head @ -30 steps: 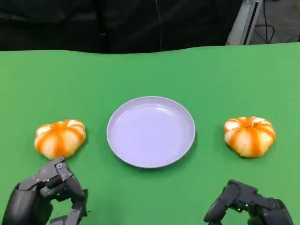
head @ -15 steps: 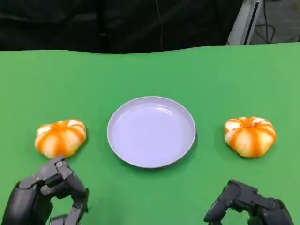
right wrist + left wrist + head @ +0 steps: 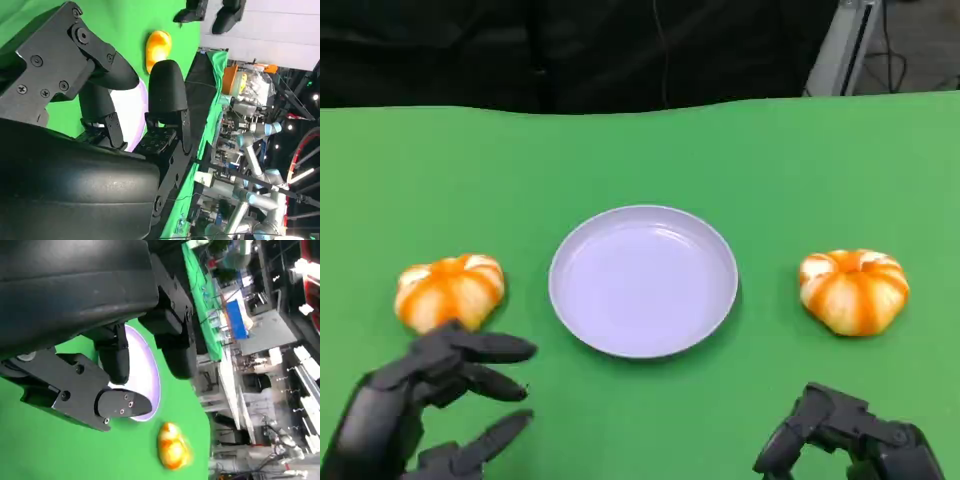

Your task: Grasp the bread from the table and place it into the plate.

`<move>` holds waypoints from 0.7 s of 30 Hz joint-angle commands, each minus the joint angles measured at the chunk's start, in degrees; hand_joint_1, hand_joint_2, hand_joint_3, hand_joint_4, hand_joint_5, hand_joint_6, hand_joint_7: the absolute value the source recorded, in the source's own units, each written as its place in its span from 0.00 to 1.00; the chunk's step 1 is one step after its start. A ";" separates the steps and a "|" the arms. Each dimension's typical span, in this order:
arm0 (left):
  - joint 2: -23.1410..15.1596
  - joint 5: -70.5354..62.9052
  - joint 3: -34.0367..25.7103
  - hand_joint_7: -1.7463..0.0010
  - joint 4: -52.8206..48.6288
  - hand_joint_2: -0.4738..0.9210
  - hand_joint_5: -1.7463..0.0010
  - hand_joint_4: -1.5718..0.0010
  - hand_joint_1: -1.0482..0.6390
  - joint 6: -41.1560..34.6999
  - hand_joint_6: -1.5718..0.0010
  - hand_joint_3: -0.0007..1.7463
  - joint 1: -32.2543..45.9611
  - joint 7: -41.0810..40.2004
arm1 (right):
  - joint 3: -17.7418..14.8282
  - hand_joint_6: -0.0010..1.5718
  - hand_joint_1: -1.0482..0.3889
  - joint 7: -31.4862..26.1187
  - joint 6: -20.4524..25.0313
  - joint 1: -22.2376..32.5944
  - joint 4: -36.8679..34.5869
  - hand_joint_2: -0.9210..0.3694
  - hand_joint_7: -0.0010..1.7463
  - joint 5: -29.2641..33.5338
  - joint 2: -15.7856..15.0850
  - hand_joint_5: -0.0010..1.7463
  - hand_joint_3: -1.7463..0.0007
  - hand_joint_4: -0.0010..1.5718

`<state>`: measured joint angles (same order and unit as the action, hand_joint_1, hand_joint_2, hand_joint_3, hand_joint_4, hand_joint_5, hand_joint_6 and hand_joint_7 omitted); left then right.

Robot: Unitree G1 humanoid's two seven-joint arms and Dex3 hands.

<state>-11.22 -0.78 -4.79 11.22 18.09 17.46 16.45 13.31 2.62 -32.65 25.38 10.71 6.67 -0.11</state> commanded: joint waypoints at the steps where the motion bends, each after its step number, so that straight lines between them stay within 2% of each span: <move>1: -8.81 -14.01 0.05 0.95 6.46 1.00 0.68 0.97 0.32 -9.69 0.83 0.02 -5.03 0.67 | -0.02 0.51 0.69 -0.39 0.33 -0.43 -0.17 0.50 0.77 -0.19 0.01 0.92 0.19 0.48; 8: -11.86 -19.90 1.67 0.99 7.98 0.99 0.76 1.00 0.28 -14.20 0.86 0.00 -7.40 0.02 | 0.07 0.51 0.68 -0.50 0.00 -0.56 -0.36 0.51 0.77 -0.07 -0.07 0.92 0.19 0.48; 17: -12.16 -20.41 2.03 1.00 8.22 0.99 0.79 0.99 0.28 -14.91 0.86 0.00 -7.57 -0.27 | 0.10 0.51 0.68 -0.55 -0.04 -0.59 -0.40 0.51 0.77 -0.08 -0.10 0.92 0.19 0.48; 19: -14.91 -36.17 6.56 0.99 4.89 0.99 0.83 0.99 0.26 -17.41 0.88 0.00 -13.71 -4.34 | 0.25 0.51 0.68 -0.52 0.22 -0.39 -0.20 0.51 0.77 -0.14 -0.04 0.92 0.18 0.48; 21: -15.60 -45.40 9.64 0.99 2.34 1.00 0.86 0.99 0.23 -19.61 0.90 0.01 -17.69 -6.51 | 0.25 0.51 0.68 -0.66 0.17 -0.28 -0.11 0.51 0.77 0.14 -0.06 0.92 0.19 0.48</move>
<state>-24.11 -33.99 1.05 17.04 1.46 6.07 13.96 13.65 2.42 -32.58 24.56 10.37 6.68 -0.05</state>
